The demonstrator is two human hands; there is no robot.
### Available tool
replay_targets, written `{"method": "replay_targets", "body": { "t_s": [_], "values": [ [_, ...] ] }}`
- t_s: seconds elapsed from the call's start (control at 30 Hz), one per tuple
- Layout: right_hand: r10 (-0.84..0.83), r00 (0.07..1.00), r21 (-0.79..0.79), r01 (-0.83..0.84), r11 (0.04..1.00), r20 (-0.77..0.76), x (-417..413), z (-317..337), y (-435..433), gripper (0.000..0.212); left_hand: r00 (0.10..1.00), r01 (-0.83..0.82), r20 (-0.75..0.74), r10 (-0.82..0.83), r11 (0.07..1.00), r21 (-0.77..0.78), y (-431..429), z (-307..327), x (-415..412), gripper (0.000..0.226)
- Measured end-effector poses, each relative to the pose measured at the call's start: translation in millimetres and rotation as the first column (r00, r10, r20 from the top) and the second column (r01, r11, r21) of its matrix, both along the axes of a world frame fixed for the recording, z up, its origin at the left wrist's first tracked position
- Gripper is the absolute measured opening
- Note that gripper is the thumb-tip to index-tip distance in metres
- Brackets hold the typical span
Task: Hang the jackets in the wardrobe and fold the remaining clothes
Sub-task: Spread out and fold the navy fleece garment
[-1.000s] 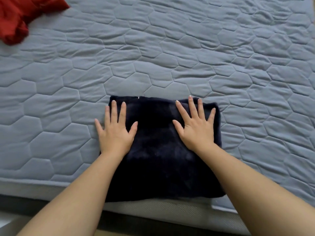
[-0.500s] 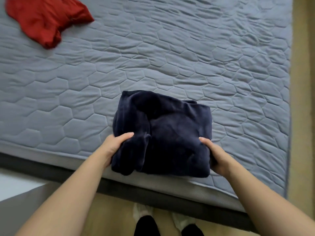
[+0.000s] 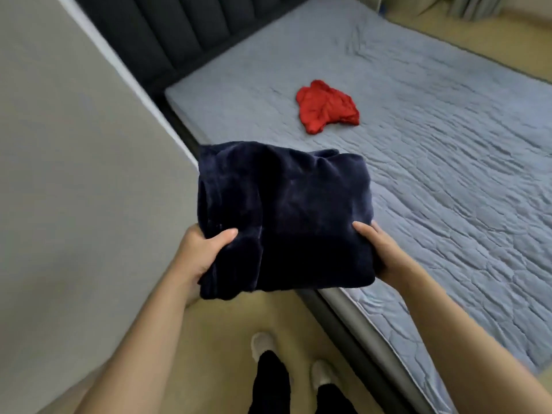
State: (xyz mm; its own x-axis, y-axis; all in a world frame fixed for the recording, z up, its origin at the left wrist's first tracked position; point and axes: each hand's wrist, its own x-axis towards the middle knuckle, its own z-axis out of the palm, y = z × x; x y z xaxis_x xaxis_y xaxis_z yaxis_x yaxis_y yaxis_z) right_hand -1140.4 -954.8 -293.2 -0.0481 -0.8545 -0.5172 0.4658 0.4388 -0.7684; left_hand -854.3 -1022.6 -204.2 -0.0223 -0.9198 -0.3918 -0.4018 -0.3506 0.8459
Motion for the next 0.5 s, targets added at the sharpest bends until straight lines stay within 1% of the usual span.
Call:
{"method": "replay_targets", "body": {
  "t_s": [0.03, 0.1, 0.13, 0.17, 0.2, 0.27, 0.37, 0.43, 0.5],
  "values": [
    [0.093, 0.995, -0.051, -0.094, 0.994, -0.023, 19, 23, -4, 0.078, 0.997, -0.079, -0.008, 0.079, 0.997, -0.02, 25, 20, 27, 0.013],
    [0.27, 0.961, -0.14, -0.276, 0.951, -0.057, 61, 65, -9, 0.091, 0.969, -0.247, -0.036, 0.245, 0.967, -0.066, 78, 57, 77, 0.013],
    [0.35, 0.935, -0.174, -0.356, 0.918, -0.065, 85, 84, -10, 0.094, 0.943, -0.332, -0.057, 0.328, 0.94, -0.082, 105, 72, 100, 0.014],
    [0.43, 0.9, -0.205, -0.435, 0.876, -0.073, 110, 101, -11, 0.092, 0.908, -0.418, -0.079, 0.411, 0.903, -0.1, 134, 86, 121, 0.015],
    [0.513, 0.855, -0.235, -0.516, 0.824, -0.079, 138, 119, -9, 0.086, 0.865, -0.5, -0.103, 0.49, 0.858, -0.12, 165, 99, 141, 0.016],
    [0.654, 0.749, -0.282, -0.654, 0.702, -0.108, 197, 151, -2, 0.075, 0.767, -0.642, -0.148, 0.625, 0.748, -0.17, 227, 121, 176, 0.016],
    [0.812, 0.551, -0.337, -0.814, 0.473, -0.193, 288, 194, 27, 0.08, 0.599, -0.8, -0.237, 0.765, 0.56, -0.216, 325, 142, 221, 0.019],
    [0.883, 0.408, -0.371, -0.876, 0.307, -0.231, 347, 214, 59, 0.078, 0.477, -0.877, -0.286, 0.831, 0.427, -0.22, 389, 149, 242, 0.023],
    [0.93, 0.266, -0.392, -0.907, 0.152, -0.255, 404, 227, 102, 0.081, 0.359, -0.927, -0.328, 0.874, 0.291, -0.237, 456, 155, 261, 0.029]
  ]
}}
